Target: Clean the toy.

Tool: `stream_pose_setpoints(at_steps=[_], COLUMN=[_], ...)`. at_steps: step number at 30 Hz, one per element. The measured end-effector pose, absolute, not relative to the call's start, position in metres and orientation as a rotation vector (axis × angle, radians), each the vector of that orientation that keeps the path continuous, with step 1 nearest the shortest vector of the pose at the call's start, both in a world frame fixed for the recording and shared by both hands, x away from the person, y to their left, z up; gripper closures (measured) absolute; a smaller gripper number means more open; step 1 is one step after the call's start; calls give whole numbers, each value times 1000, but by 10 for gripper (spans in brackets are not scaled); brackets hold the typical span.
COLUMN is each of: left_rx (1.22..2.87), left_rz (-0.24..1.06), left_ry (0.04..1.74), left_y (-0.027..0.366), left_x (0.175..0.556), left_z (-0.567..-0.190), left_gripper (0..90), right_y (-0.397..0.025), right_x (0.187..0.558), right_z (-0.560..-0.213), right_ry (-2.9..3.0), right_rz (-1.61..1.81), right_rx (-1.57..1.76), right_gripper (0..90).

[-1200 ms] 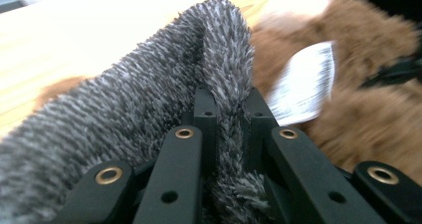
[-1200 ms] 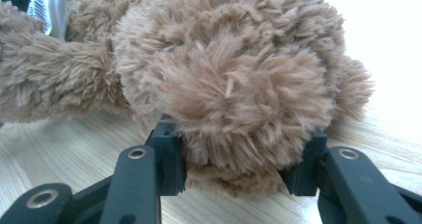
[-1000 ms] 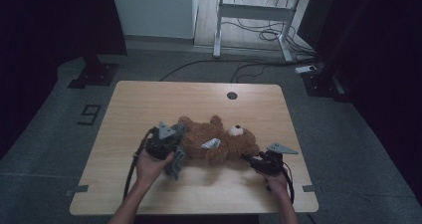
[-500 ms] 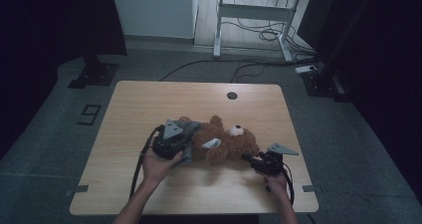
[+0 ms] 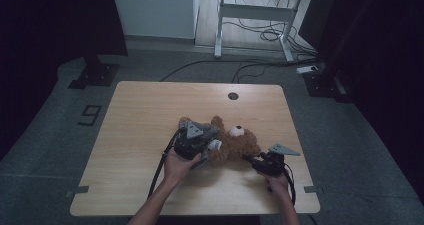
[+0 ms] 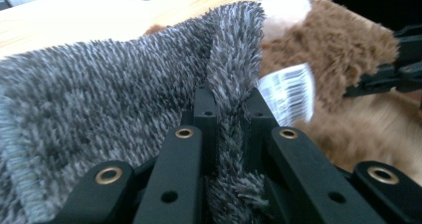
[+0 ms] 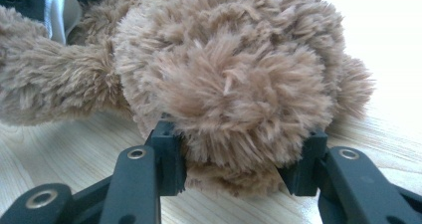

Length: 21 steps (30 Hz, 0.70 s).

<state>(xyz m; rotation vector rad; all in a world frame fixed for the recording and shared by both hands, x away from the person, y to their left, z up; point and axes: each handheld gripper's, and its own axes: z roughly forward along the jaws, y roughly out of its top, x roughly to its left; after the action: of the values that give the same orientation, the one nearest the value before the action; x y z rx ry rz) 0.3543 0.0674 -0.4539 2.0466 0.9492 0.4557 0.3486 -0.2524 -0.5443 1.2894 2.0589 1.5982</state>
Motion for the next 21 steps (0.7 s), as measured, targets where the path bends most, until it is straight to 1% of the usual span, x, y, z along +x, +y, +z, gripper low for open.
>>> stream_pose_setpoints(at_steps=[2, 5, 9, 12, 16, 21], left_rx=[2051, 2033, 2004, 1978, 1944, 1940], left_rz=[492, 496, 483, 467, 465, 465], left_ry=[964, 1025, 1118, 1155, 1124, 1021], left_y=[82, 107, 141, 159, 160, 128], left_x=[350, 347, 344, 341, 338, 340], left_z=[-455, -459, -470, -473, -455, -426], left_gripper=[807, 807, 807, 807, 806, 806], right_y=[-253, -253, -253, -253, -253, -252], right_x=[348, 348, 348, 348, 349, 349], right_z=[-544, -545, -545, -545, -545, -545], right_ry=[2061, 2060, 2056, 2052, 2042, 2042], right_rz=[1596, 1599, 1602, 1606, 1625, 1624], right_rx=[1289, 1288, 1291, 1297, 1308, 1303], right_gripper=[525, 524, 524, 526, 538, 549])
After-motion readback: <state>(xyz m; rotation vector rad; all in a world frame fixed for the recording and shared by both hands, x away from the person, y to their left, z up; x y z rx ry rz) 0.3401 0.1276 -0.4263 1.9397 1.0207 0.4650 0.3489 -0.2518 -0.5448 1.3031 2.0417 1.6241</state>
